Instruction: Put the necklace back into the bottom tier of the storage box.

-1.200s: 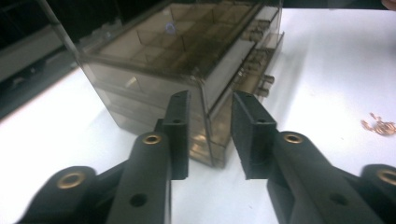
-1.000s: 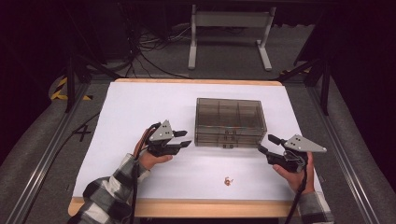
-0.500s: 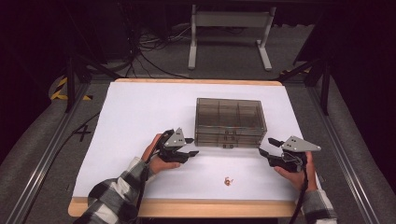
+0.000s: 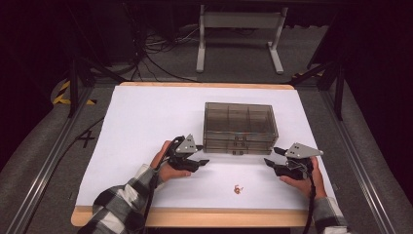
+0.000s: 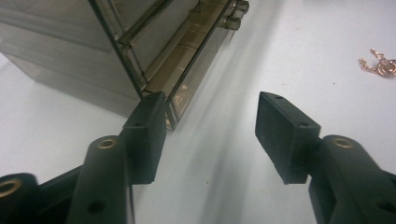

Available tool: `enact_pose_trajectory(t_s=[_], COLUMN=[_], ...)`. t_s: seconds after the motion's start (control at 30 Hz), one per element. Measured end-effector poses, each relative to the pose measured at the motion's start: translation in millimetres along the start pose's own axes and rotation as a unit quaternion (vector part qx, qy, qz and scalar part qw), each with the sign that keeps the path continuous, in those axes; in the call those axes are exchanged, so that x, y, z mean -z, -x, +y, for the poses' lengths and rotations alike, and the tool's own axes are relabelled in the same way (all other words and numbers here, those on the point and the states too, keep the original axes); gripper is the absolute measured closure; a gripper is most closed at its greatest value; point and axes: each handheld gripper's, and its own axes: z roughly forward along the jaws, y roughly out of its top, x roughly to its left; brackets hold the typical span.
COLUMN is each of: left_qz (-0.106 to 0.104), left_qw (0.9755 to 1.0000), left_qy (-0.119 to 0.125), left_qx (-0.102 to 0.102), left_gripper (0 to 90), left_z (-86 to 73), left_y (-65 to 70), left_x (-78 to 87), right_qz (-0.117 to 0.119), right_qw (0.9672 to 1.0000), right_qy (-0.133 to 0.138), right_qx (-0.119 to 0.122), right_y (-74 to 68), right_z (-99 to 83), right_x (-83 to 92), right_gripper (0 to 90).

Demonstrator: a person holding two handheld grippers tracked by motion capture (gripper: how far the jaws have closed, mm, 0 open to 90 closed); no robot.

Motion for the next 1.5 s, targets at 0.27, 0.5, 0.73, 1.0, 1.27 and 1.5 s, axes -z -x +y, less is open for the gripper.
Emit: enact_pose_trajectory(t_s=[0.27, 0.5, 0.73, 1.0, 1.27, 1.5], left_qz=[-0.006, -0.005, -0.009, -0.013, 0.003, 0.009], left_qw=[1.0000, 1.0000, 0.9999, 0.9998, 0.9998, 0.9997], left_qy=[-0.001, -0.007, -0.012, -0.016, -0.004, -0.006], left_qx=[0.000, 0.003, 0.006, 0.006, 0.020, 0.022], left_gripper=[47.7, 50.7, 54.3, 60.1, 59.5, 56.8], left_z=[0.9, 1.7, 2.5, 2.6, 0.0, -0.6], left_y=[-1.9, -2.4, -4.5, -3.9, -7.0, -10.2], left_x=[-3.6, -7.1, -10.0, -13.5, -1.8, -5.9], right_qz=[-0.007, 0.005, 0.007, 0.013, 0.014, 0.010], right_qw=[0.9999, 0.9998, 0.9998, 0.9998, 0.9997, 0.9997], right_qy=[-0.008, -0.017, -0.016, -0.014, -0.015, -0.019], right_qx=[-0.001, 0.004, 0.002, -0.005, -0.011, -0.009], right_y=[3.3, 2.2, 4.3, 6.3, 7.5, 7.6], right_z=[-0.9, -0.2, -0.1, -0.5, -1.1, -1.4], right_x=[-5.0, -12.4, -12.3, -10.0, -9.0, -6.7], right_gripper=[42.8, 43.7, 48.0, 57.4, 62.0, 68.9])
